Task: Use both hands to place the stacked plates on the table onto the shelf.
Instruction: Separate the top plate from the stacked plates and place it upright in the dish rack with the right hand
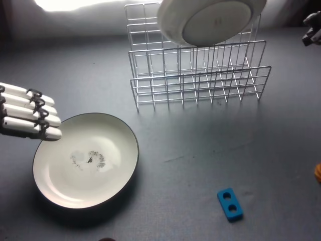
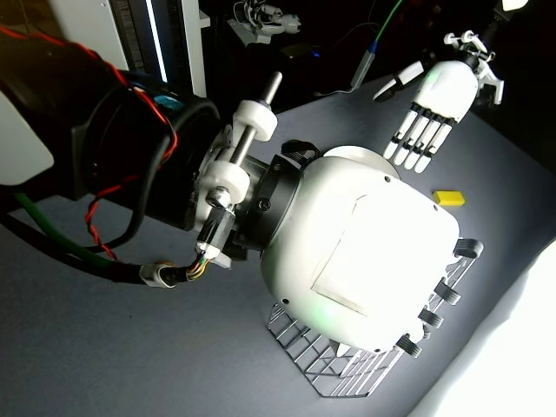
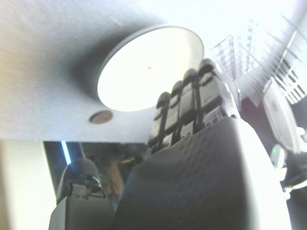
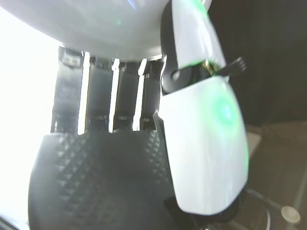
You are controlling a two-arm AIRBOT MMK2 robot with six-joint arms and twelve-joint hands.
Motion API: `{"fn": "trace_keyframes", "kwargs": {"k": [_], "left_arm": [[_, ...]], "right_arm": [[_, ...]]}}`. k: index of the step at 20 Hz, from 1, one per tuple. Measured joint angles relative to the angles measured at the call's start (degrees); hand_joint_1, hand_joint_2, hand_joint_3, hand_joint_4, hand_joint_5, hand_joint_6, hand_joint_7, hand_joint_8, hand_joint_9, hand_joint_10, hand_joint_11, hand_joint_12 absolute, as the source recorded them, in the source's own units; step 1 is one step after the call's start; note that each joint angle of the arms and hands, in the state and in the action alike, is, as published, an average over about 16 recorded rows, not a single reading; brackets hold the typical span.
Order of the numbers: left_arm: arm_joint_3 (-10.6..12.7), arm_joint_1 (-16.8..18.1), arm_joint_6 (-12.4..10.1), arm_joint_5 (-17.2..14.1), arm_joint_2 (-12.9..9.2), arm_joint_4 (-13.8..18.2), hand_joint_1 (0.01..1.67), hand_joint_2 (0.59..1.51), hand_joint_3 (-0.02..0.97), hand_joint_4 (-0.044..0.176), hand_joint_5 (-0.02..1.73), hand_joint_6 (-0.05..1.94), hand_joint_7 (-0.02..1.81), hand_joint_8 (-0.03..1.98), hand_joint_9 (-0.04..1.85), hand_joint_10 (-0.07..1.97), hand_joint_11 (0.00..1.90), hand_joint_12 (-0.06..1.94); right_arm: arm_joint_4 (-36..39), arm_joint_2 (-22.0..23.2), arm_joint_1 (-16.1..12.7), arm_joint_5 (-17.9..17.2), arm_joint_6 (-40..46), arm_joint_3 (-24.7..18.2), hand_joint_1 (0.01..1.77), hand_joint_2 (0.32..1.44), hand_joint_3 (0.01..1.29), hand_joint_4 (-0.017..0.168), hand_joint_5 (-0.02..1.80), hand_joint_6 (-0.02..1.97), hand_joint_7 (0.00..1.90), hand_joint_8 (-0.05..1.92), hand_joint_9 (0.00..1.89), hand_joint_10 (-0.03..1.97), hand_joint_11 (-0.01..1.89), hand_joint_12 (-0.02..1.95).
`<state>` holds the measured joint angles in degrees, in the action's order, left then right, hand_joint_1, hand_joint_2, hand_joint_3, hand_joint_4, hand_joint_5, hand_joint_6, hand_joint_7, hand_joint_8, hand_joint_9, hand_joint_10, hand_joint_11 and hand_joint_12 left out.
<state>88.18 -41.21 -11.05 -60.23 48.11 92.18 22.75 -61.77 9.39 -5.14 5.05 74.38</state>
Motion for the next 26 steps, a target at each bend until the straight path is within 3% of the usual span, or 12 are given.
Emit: {"fn": "trace_keyframes", "kwargs": {"k": [5, 20, 26], "left_arm": [[0.02, -2.54, 1.48, 1.97, 1.03, -1.35, 0.02, 1.077, 0.011, 0.004, 0.02, 0.02, 0.01, -0.01, 0.02, 0.00, 0.01, 0.00], [0.94, -7.43, 4.45, 6.35, 3.24, -4.02, 0.02, 1.071, 0.010, 0.004, 0.02, 0.02, 0.01, 0.00, 0.01, 0.00, 0.01, 0.00], [1.36, -8.11, 4.71, 6.86, 3.42, -4.67, 0.02, 1.071, 0.011, 0.004, 0.02, 0.02, 0.01, 0.00, -0.01, -0.02, 0.01, 0.00]], "right_arm": [[1.88, -0.77, 1.29, -1.34, 4.60, 1.38, 1.34, 1.00, 0.01, -0.006, 0.91, 0.84, 1.04, 0.93, 1.03, 0.99, 0.77, 1.07], [1.69, -5.26, 3.94, 3.54, 9.88, 6.67, 1.31, 1.00, 0.01, -0.006, 0.91, 0.84, 1.09, 0.88, 1.23, 0.28, 0.78, 1.03], [1.51, -6.84, 5.33, 2.97, 9.74, 8.43, 1.30, 1.00, 0.01, -0.006, 0.91, 0.84, 1.10, 0.87, 1.25, 0.23, 0.77, 1.04]]}}
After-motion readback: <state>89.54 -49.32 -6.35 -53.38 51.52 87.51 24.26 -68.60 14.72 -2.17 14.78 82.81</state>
